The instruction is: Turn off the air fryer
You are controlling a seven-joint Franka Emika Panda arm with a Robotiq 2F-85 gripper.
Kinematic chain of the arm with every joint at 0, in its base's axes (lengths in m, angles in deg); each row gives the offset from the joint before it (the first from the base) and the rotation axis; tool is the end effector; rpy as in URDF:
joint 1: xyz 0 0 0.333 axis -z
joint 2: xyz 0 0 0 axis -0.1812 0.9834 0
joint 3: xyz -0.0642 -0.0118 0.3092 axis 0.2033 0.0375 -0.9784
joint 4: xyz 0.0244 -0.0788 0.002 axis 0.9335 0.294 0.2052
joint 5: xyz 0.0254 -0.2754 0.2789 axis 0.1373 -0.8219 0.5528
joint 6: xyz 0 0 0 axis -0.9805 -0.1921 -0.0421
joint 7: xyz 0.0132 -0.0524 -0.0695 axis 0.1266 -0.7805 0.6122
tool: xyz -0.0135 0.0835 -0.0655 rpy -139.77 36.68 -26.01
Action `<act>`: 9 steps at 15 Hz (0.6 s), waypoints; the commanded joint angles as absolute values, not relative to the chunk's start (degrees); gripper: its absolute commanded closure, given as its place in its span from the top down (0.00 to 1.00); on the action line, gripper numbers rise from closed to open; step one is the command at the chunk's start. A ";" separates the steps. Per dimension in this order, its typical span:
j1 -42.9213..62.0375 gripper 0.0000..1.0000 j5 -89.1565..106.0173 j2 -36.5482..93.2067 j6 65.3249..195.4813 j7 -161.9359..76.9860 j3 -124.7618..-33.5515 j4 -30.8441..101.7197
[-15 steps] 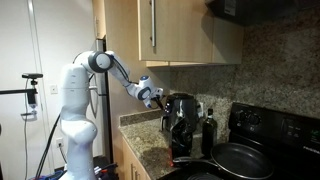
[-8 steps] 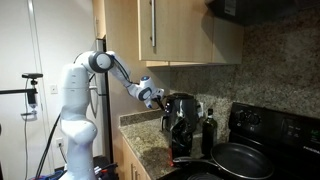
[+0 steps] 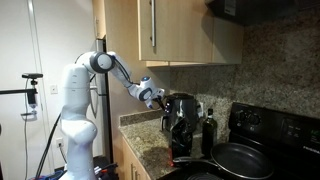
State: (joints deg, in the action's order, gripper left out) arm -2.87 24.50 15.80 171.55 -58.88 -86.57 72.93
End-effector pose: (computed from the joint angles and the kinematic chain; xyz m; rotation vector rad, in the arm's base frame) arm 0.5542 0.1476 0.4137 -2.6336 0.3951 -0.9114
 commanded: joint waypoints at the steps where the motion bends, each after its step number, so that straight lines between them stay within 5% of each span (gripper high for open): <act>1: -1.07 1.00 25.73 19.24 174.02 -57.81 -88.55 69.17; 9: -2.17 1.00 25.81 19.11 172.05 -60.68 -86.96 69.48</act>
State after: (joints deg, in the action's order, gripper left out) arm -2.42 25.87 17.30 172.57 -60.05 -87.44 71.19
